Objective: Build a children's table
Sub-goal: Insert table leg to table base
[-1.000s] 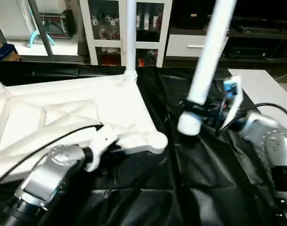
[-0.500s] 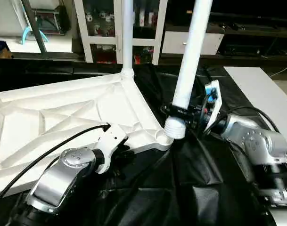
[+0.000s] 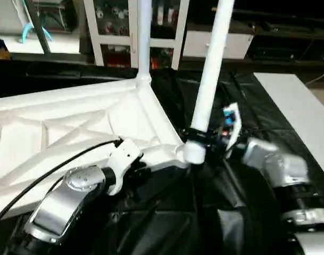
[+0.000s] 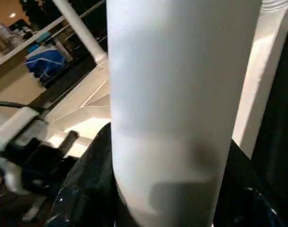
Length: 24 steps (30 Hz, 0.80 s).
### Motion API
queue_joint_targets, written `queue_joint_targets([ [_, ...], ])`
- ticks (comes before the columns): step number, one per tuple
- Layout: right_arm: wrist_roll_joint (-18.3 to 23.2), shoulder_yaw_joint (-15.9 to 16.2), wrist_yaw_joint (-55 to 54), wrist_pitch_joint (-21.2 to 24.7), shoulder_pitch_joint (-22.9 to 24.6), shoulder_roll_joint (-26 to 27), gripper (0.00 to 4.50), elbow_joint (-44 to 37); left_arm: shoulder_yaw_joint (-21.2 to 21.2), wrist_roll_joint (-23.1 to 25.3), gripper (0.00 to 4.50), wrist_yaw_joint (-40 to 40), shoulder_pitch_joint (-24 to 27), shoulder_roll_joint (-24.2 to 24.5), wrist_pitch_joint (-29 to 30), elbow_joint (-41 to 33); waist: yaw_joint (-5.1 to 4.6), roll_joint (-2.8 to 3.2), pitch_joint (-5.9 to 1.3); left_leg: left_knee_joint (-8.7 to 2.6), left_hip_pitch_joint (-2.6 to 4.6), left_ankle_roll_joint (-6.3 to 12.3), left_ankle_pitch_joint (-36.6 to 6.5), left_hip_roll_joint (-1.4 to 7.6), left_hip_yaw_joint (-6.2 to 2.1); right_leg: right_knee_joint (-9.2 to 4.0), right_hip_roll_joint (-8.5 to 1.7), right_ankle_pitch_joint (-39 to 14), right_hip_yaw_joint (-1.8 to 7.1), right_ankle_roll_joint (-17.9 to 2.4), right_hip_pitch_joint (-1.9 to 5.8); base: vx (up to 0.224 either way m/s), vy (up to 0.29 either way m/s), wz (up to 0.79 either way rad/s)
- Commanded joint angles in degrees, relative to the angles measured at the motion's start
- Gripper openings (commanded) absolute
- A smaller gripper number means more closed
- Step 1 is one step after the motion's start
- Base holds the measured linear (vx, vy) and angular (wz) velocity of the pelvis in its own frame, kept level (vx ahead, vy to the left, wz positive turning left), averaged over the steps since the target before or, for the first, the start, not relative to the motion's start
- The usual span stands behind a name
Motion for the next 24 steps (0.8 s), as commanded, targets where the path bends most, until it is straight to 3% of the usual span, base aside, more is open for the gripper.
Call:
queue_joint_targets([
  [1,-0.5,-1.5,-0.7,-2.6,-2.0,0.1,1.89,1.4,-1.5,-0.6,0.65,-2.0,0.7,-0.4,-1.1,1.8,-0.61,0.01,-2.31,-3.29,0.57,3.30,0.7,-0.44,0.89,-4.39,-4.39,14.2,2.38,-13.1,1.77,0.000,0.000,0.00],
  [2,-0.8,-1.6,-0.2,-3.3,-2.5,0.3,1.89,2.6,-1.6,-0.6,0.65,-2.2,0.6,-0.4,-1.4,1.9,-0.58,0.35,-2.45,-3.23,0.59,3.37,0.7,-0.42,0.85,-4.30,-4.46,14.5,2.38,-13.2,1.77,0.000,0.000,0.00],
  [14,-4.5,1.0,5.6,-7.4,-5.8,1.9,1.89,13.9,-1.9,-0.9,0.60,-3.7,0.6,0.2,-2.8,2.3,-0.69,0.31,-2.24,-3.33,0.49,3.96,-0.4,-0.27,0.85,-4.36,-4.54,14.1,2.26,-13.8,1.76,0.000,0.000,0.00],
  [18,-5.0,0.4,5.1,-9.3,-6.5,2.6,1.89,16.2,-2.0,-1.0,0.60,-3.9,0.6,0.2,-3.1,2.3,-0.68,0.27,-2.24,-3.33,0.47,4.04,0.3,-0.25,0.90,-4.27,-4.62,14.6,2.31,-14.1,1.68,0.000,0.000,0.00],
  [22,-6.7,-1.1,3.0,-14.6,-7.6,3.2,1.89,20.8,-2.0,-0.8,0.60,-4.0,0.5,0.3,-3.5,2.6,-0.57,0.27,-2.36,-3.19,0.51,4.42,1.0,-0.22,1.01,-4.12,-4.66,15.8,2.32,-14.4,1.61,0.000,0.000,0.00],
  [24,-6.7,-1.1,3.0,-14.6,-7.6,3.2,1.89,20.8,-2.0,-0.8,0.60,-4.0,0.5,0.3,-3.5,2.6,-0.62,0.27,-2.31,-3.20,0.51,4.47,0.7,-0.25,1.05,-4.16,-4.62,15.7,2.36,-14.5,1.60,0.000,0.000,0.00],
])
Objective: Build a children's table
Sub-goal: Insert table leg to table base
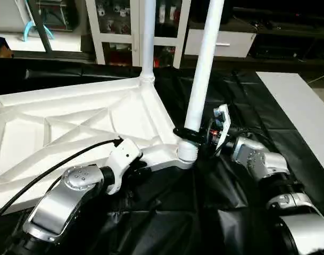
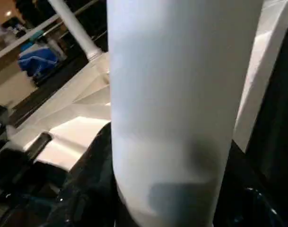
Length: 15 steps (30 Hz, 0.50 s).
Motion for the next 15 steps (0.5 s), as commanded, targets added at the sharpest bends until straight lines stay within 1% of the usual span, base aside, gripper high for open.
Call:
queue_joint_targets([
  [1,-1.6,-1.1,-1.7,-2.4,-0.6,-0.8,1.89,1.9,-2.0,-0.6,0.60,-1.8,0.4,-0.3,-0.8,1.5,-0.73,0.24,-2.43,-3.26,0.58,4.37,0.4,-0.28,0.87,-4.20,-4.57,15.1,2.28,-14.2,1.72,0.000,0.000,0.00],
  [2,-1.9,-1.3,-2.1,-3.3,-0.6,-0.9,1.89,2.5,-1.9,-0.6,0.60,-1.8,0.4,-0.3,-0.9,1.6,-0.78,0.28,-2.40,-3.31,0.61,4.27,-0.1,-0.26,0.86,-4.25,-4.58,14.4,2.26,-14.1,1.65,0.000,0.000,0.00],
  [3,-1.9,-1.3,-2.1,-3.3,-0.6,-0.9,1.89,2.5,-1.9,-0.6,0.60,-1.8,0.4,-0.3,-0.9,1.6,-0.77,0.30,-2.32,-3.38,0.67,4.05,-0.9,-0.22,0.87,-4.40,-4.63,13.4,2.29,-14.0,1.60,0.000,0.000,0.00],
  [6,-4.2,-0.9,-2.5,-9.4,0.2,-1.7,1.89,3.3,-1.7,-0.1,0.60,-1.3,0.2,-0.6,-1.2,2.1,-0.87,0.34,-2.25,-3.50,0.65,3.36,-2.2,-0.15,0.90,-4.59,-4.73,11.3,2.33,-13.9,1.57,0.000,0.000,0.00],
  [7,-4.2,-0.9,-2.5,-9.4,0.2,-1.7,1.89,3.3,-1.7,-0.1,0.60,-1.3,0.2,-0.6,-1.2,2.1,-0.85,0.37,-2.22,-3.54,0.68,3.22,-2.4,-0.15,0.90,-4.63,-4.70,10.9,2.30,-13.8,1.52,0.000,0.000,0.00],
  [8,-4.8,-1.0,-2.6,-11.7,1.1,-1.8,1.89,2.8,-1.5,0.2,0.60,-0.8,0.2,-0.8,-1.5,2.4,-0.87,0.34,-2.24,-3.55,0.71,3.15,-2.5,-0.18,0.92,-4.66,-4.68,10.8,2.35,-13.7,1.55,0.000,0.000,0.00],
  [9,-4.8,-1.0,-2.6,-11.9,1.1,-1.8,1.89,2.8,-1.5,0.3,0.60,-0.8,0.2,-0.9,-1.5,2.4,-0.87,0.32,-2.23,-3.55,0.67,3.16,-2.6,-0.14,0.91,-4.66,-4.70,10.8,2.36,-13.6,1.51,0.000,0.000,0.00],
  [10,-5.0,-1.3,-2.9,-14.0,2.5,-1.8,1.89,1.6,-1.4,0.6,0.60,-0.3,0.0,-1.1,-1.8,2.8,-0.88,0.27,-2.32,-3.52,0.74,3.18,-2.7,-0.10,0.96,-4.68,-4.75,10.7,2.41,-13.5,1.55,0.000,0.000,0.00],
  [11,-5.0,-1.3,-2.9,-14.0,2.5,-1.8,1.89,1.6,-1.4,0.6,0.60,-0.3,0.0,-1.1,-1.8,2.8,-0.76,0.27,-2.30,-3.48,0.76,3.41,-2.4,-0.12,1.02,-4.64,-4.70,11.4,2.45,-13.3,1.47,0.000,0.000,0.00],
  [12,-4.5,-3.1,-4.2,-17.8,5.6,-0.9,1.89,-0.6,-1.1,1.1,0.60,0.4,-0.3,-1.4,-2.4,3.6,-0.72,0.31,-2.44,-3.43,0.70,3.77,-1.6,-0.15,1.00,-4.53,-4.65,12.7,2.45,-13.2,1.57,0.000,0.000,0.00],
  [13,-4.3,-3.6,-4.7,-18.6,6.3,-0.7,1.89,-1.0,-1.0,1.2,0.59,0.6,-0.4,-1.4,-2.6,3.9,-0.66,0.28,-2.37,-3.40,0.70,3.94,-1.5,-0.10,1.05,-4.54,-4.67,13.2,2.51,-12.9,1.43,0.000,0.000,0.00],
  [15,-3.8,-4.6,-5.7,-20.1,7.8,-0.1,1.89,-1.6,-0.9,1.4,0.59,1.0,-0.5,-1.5,-3.0,4.3,-0.70,0.16,-2.40,-3.50,0.70,4.03,-2.0,-0.16,1.02,-4.54,-4.64,13.1,2.47,-12.7,1.49,0.000,0.000,0.00],
])
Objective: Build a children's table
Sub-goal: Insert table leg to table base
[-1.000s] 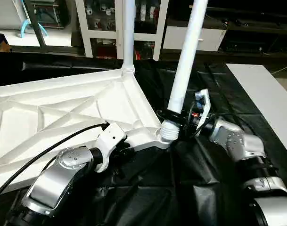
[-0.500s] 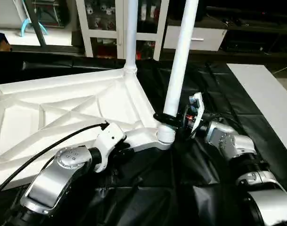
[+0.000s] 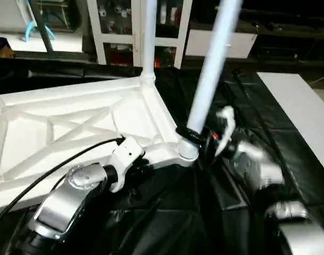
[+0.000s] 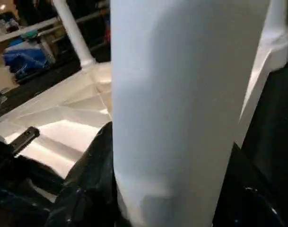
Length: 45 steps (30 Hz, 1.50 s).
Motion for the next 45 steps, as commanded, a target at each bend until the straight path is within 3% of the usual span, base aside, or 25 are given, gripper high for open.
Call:
queue_joint_targets([
  [1,-1.4,-3.6,-4.6,-2.3,2.3,-2.2,1.89,0.8,-0.6,0.3,0.59,-0.2,0.4,0.3,-0.4,1.8,-0.79,0.28,-2.26,-3.59,0.65,3.81,-2.7,-0.26,0.74,-4.69,-4.41,12.3,2.39,-12.7,1.34,0.000,0.000,0.00],
  [3,-1.3,-3.8,-5.0,-2.9,2.9,-2.0,1.89,0.8,-0.6,0.3,0.59,-0.2,0.3,0.2,-0.5,1.9,-0.83,0.30,-2.13,-3.76,0.70,3.41,-4.1,-0.23,0.72,-4.97,-4.44,9.9,2.42,-12.5,1.30,0.000,0.000,0.00],
  [5,-1.8,-4.3,-6.1,-6.9,4.8,-1.3,1.89,0.8,-0.5,0.5,0.59,0.0,0.2,0.0,-0.8,2.3,-0.81,0.58,-2.05,-3.83,0.78,3.16,-4.7,-0.18,0.72,-5.05,-4.49,8.9,2.44,-12.5,1.09,0.000,0.000,0.00],
  [8,-2.1,-4.7,-7.3,-10.7,7.6,-0.1,1.89,0.3,-0.4,0.8,0.59,0.2,0.0,-0.3,-1.0,2.6,-0.74,0.44,-1.93,-3.95,0.90,2.92,-5.5,-0.09,0.78,-5.24,-4.50,8.2,2.51,-11.9,0.91,0.000,0.000,0.00],
  [11,-6.2,-1.9,-8.5,-16.7,11.5,0.4,1.89,-1.3,-0.4,1.1,0.59,0.3,-0.3,-0.5,-1.6,3.2,-0.83,0.46,-1.68,-4.22,0.87,2.57,-7.3,-0.10,0.85,-5.66,-4.55,5.0,2.46,-11.0,0.76,0.000,0.000,0.00],
  [24,-12.0,2.3,-9.7,-24.5,16.3,-0.5,1.89,-1.3,-0.6,1.6,0.59,0.7,-0.3,-0.8,-1.9,3.4,-1.03,0.32,-1.20,-4.86,0.98,2.49,-9.5,-0.03,1.20,-6.55,-4.59,0.9,2.62,-8.9,0.33,0.000,0.000,0.00],
  [28,-11.6,3.7,-6.6,-20.4,16.6,-0.8,1.89,-1.6,-0.7,1.6,0.59,0.4,-0.3,-0.7,-1.9,3.4,-1.15,0.32,-0.93,-5.18,0.92,2.14,-11.0,-0.02,1.21,-6.96,-4.61,-1.4,2.75,-8.5,0.26,0.000,0.000,0.00],
  [30,-10.0,5.9,-1.6,-12.0,15.9,-1.3,1.89,-2.4,-0.8,1.5,0.59,0.1,-0.3,-0.6,-2.0,3.6,-1.25,0.49,-0.73,-5.35,0.89,2.18,-11.8,-0.10,1.12,-7.10,-4.43,-2.1,2.78,-8.1,0.25,0.000,0.000,0.00],
  [34,-9.4,8.7,3.8,-5.1,14.8,-2.1,1.89,-3.6,-1.0,1.5,0.59,-0.2,-0.4,-0.4,-2.1,3.7,-1.21,0.40,-0.88,-5.44,0.96,2.16,-10.7,-0.06,1.18,-7.27,-4.57,-1.3,2.79,-7.9,0.36,0.000,0.000,0.00],
  [35,-8.8,10.0,6.5,0.6,13.7,-2.7,1.89,-4.1,-1.1,1.6,0.59,-0.3,-0.5,-0.3,-2.2,3.8,-1.28,0.36,-0.69,-5.59,1.05,2.11,-10.7,-0.14,1.22,-7.41,-4.34,-1.1,2.76,-8.2,0.38,0.000,0.000,0.00],
  [38,-8.3,10.4,7.8,3.8,12.5,-3.1,1.89,-3.8,-1.2,1.5,0.58,-0.4,-0.6,-0.3,-2.2,3.8,-1.36,0.38,-0.78,-5.81,1.21,1.88,-10.7,-0.01,1.10,-7.41,-4.46,-0.9,2.67,-8.4,0.51,0.000,0.000,0.00],
  [40,-7.8,10.1,8.6,7.5,11.1,-3.9,1.89,-3.2,-1.3,1.5,0.58,-0.5,-0.7,-0.3,-2.1,3.7,-1.36,0.36,-0.90,-5.87,1.32,1.82,-9.3,0.05,1.08,-7.24,-4.40,1.5,2.62,-8.7,0.71,0.000,0.000,0.00],
  [41,-7.9,10.0,8.7,7.7,10.9,-4.0,1.89,-3.0,-1.3,1.6,0.58,-0.5,-0.7,-0.3,-2.1,3.7,-1.40,-0.06,-0.92,-5.82,1.23,2.16,-8.0,0.03,1.11,-7.01,-4.37,3.4,2.56,-9.1,0.84,0.000,0.000,0.00],
  [45,-10.0,11.0,9.3,9.4,10.6,-5.4,1.89,-1.4,-1.4,1.6,0.58,-0.5,-0.4,-0.3,-2.1,3.4,-1.55,-0.13,-1.23,-5.61,1.51,3.04,-4.7,-0.03,1.35,-6.82,-4.29,10.1,2.49,-9.5,1.09,0.000,0.000,0.00],
])
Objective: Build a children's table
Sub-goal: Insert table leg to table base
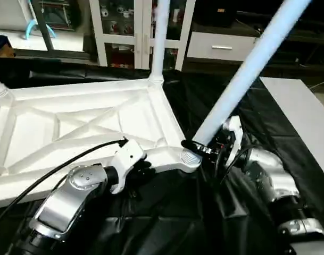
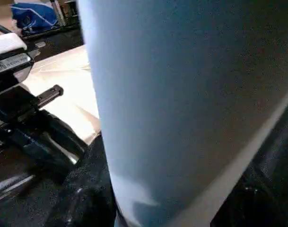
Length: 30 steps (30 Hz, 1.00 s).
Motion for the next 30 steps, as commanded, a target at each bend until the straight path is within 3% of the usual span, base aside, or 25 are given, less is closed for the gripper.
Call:
queue_joint_targets([
  [1,-7.9,7.8,1.9,5.9,5.4,-0.6,1.89,7.8,-0.5,1.2,0.58,2.1,-0.2,-0.8,0.2,2.1,-0.94,0.66,-0.69,-3.35,0.52,3.00,-4.8,0.22,0.18,-4.24,-3.60,10.4,2.36,-10.1,0.01,0.000,0.000,0.00],
  [6,-10.3,11.1,2.5,4.9,6.5,-1.5,1.89,5.7,-0.6,1.5,0.58,1.8,0.2,-0.7,0.0,1.9,-0.94,0.65,-0.48,-3.91,0.71,1.36,-9.1,0.46,0.13,-5.04,-3.89,3.4,2.43,-9.3,-0.16,0.000,0.000,0.00],
  [9,-12.4,13.9,3.7,5.7,6.1,-2.1,1.89,5.0,-0.8,1.6,0.58,1.5,0.1,-0.7,0.0,2.0,-0.86,0.70,-0.61,-3.78,1.02,1.12,-8.3,0.46,0.27,-5.03,-3.75,4.9,2.58,-9.1,-0.32,0.000,0.000,0.00],
  [15,-16.9,18.2,5.8,6.1,4.6,-3.7,1.89,7.0,-0.9,1.7,0.58,1.1,0.1,-0.3,-0.1,2.1,-0.96,0.63,-0.57,-4.01,0.80,0.48,-9.9,0.44,0.18,-5.24,-3.74,3.3,2.59,-8.5,-0.29,0.000,0.000,0.00],
  [24,-17.8,19.4,4.9,5.8,4.4,-3.2,1.89,7.0,-0.9,1.8,0.58,1.2,0.2,-0.3,0.0,2.0,-1.14,0.61,-0.24,-4.84,0.92,-0.35,-14.9,0.68,-0.07,-6.26,-4.12,-5.9,2.75,-8.0,-0.53,0.000,0.000,0.00],
  [30,-17.8,19.4,4.9,5.8,4.4,-3.2,1.89,7.0,-0.9,1.8,0.58,1.2,0.2,-0.3,0.0,2.0,-1.21,0.68,-0.17,-5.08,1.11,-0.46,-16.0,0.72,-0.14,-6.45,-4.07,-7.1,2.81,-7.8,-0.72,0.000,0.000,0.00],
])
